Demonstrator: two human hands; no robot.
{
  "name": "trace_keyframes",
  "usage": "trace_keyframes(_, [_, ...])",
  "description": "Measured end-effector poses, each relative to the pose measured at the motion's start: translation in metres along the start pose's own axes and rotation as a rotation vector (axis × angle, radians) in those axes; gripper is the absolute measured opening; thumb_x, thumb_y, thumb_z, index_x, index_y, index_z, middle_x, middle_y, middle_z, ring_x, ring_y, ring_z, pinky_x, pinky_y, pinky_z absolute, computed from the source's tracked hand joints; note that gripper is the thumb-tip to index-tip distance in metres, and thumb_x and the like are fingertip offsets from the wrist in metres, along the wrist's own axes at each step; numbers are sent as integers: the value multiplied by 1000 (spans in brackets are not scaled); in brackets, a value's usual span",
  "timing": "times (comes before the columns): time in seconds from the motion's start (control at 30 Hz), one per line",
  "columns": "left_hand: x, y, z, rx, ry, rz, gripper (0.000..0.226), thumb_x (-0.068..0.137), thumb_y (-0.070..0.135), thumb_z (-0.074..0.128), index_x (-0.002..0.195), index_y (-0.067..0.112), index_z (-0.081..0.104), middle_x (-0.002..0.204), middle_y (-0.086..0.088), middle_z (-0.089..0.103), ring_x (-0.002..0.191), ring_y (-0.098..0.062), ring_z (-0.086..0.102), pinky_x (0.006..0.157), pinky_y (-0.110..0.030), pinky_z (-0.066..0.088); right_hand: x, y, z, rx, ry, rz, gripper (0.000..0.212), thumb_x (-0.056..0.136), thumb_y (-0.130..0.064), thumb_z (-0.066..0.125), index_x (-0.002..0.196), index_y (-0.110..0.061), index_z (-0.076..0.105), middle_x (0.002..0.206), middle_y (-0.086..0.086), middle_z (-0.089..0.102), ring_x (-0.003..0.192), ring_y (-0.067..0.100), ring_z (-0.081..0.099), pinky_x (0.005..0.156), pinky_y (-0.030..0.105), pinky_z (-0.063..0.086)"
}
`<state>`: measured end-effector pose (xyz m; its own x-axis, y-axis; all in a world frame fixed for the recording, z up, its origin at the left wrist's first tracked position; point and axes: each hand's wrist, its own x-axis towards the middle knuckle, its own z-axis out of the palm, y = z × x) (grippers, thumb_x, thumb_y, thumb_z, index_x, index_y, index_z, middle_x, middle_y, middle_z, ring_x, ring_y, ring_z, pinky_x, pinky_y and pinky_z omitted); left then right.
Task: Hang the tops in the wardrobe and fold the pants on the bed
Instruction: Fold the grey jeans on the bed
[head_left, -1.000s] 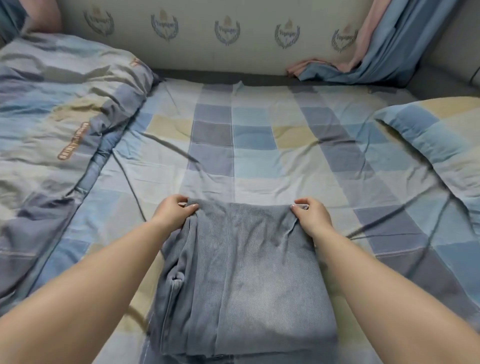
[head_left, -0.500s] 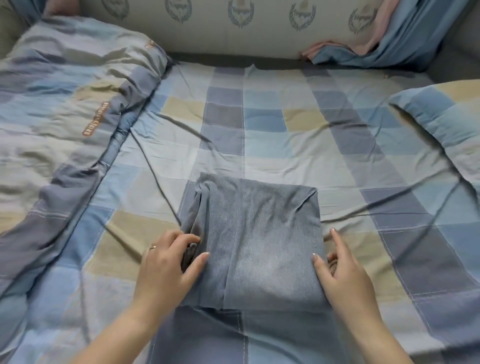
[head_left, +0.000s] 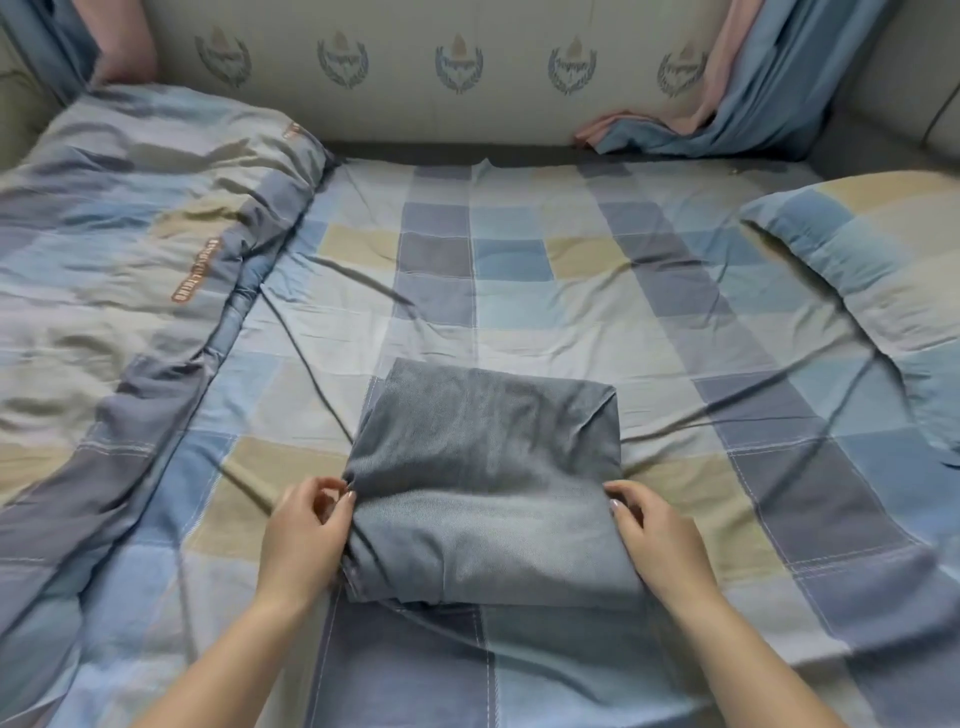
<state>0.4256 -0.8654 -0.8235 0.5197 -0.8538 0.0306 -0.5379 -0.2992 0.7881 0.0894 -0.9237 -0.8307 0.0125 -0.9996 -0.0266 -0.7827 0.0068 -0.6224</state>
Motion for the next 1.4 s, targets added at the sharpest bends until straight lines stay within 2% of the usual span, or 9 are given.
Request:
trace_keyframes(0.27, [73,74,30,171,-59,144,41,93,41,52,126,18,49,106,-3,60,101,-23,56,85,-39,47,68,-30,-12,-124,49,-15,42,99,-35,40,140,-27,43,130,8,54,116,27,52,88,35,43])
trace_keyframes(0.43, [99,78,45,418,-62,288,36,91,37,56,122,19,54,112,-9,61,107,-32,56,87,-41,47,90,-36,-5,-243,89,-92,42,98,-29,43,140,-28,41,126,7,59,109,30,56,81,36,44])
trace_keyframes(0.57, [115,68,52,353,2,160,42,91,41,54,126,18,52,119,-14,57,112,-34,52,92,-41,42,97,-27,1,-276,122,18,47,100,-41,35,146,-33,29,128,8,53,108,30,56,79,38,46])
trace_keyframes(0.73, [127,61,61,129,46,174,21,96,24,51,110,15,63,109,-11,68,103,-31,60,80,-33,42,110,-20,-1,-79,203,-165,31,98,-23,45,127,-24,57,123,1,64,109,26,59,81,31,44])
trace_keyframes(0.83, [133,75,60,305,-24,56,25,96,22,49,116,17,62,120,-14,61,113,-34,53,90,-37,41,123,-33,-8,-181,87,-45,30,98,-24,45,124,-25,59,123,7,60,111,29,55,88,34,44])
trace_keyframes(0.97, [85,98,52,402,0,423,37,92,20,52,129,18,55,138,-9,48,130,-31,41,107,-50,30,86,-74,-2,-341,166,-101,47,95,-28,49,141,-22,43,143,15,37,131,32,37,105,47,32])
trace_keyframes(1.1, [-1,83,67,461,-237,580,51,89,28,40,137,10,49,144,-6,47,138,-25,36,110,-57,24,1,-102,49,-442,156,-383,50,83,-37,43,128,-22,60,138,13,52,128,30,50,95,64,38])
trace_keyframes(1.27, [-2,23,40,878,-343,597,76,89,64,19,135,14,53,146,-6,42,136,-26,39,111,-52,24,-8,-32,53,-649,-231,-171,68,91,-67,20,150,-38,3,160,-2,-14,146,15,-14,110,58,-10])
trace_keyframes(1.4, [7,8,14,899,-317,498,94,84,71,-9,143,15,39,153,-8,28,142,-27,26,113,-53,14,0,-23,39,-756,-204,-147,73,89,-69,16,151,-34,-1,159,-1,-16,145,15,-18,107,58,-17])
